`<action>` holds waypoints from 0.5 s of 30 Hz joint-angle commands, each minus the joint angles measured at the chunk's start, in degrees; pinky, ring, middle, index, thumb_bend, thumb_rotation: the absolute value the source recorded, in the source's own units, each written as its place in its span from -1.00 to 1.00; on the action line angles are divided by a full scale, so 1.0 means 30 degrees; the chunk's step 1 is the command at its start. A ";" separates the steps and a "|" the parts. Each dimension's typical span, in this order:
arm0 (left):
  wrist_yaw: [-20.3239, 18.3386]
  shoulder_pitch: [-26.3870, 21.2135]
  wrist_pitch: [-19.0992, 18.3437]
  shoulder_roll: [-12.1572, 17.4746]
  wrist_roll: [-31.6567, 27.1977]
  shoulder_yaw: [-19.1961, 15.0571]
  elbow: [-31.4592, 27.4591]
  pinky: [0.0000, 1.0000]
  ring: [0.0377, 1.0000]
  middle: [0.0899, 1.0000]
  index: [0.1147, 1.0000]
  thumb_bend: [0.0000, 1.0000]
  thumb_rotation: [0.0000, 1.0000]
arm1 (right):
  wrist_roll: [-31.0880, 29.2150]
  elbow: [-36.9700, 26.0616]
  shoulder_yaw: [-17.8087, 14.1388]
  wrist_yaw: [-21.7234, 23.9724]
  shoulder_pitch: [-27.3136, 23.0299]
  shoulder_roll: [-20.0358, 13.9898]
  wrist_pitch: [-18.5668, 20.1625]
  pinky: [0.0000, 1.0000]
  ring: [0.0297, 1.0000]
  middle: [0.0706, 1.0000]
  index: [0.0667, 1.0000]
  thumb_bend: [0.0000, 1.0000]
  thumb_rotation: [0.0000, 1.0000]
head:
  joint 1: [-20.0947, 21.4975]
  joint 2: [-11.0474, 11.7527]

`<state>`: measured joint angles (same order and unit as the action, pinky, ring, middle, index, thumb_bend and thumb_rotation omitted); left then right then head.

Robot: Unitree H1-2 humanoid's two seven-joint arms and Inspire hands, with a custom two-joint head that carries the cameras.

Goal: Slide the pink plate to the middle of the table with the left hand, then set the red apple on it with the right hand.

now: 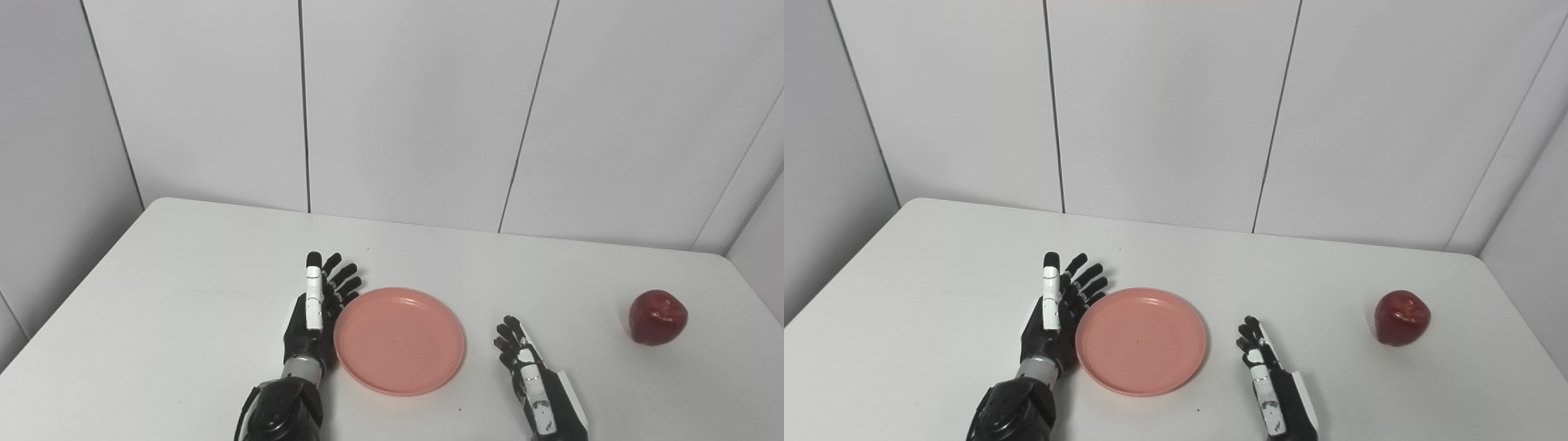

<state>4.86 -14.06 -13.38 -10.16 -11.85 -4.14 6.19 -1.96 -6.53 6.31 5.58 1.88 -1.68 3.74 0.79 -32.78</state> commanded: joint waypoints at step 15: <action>0.0043 -0.0362 -0.0331 -0.0263 0.0069 0.0226 -0.0304 0.75 0.66 0.66 0.73 0.54 1.00 | 0.0073 -0.0294 0.0295 0.0169 -0.0411 0.0331 0.0720 0.96 0.90 0.90 0.92 0.79 1.00 | 0.0116 -0.0002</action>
<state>5.14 -14.05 -14.49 -10.16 -11.87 -3.97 5.67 -1.61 -6.55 6.62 5.56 1.82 -1.34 3.96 1.14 -32.78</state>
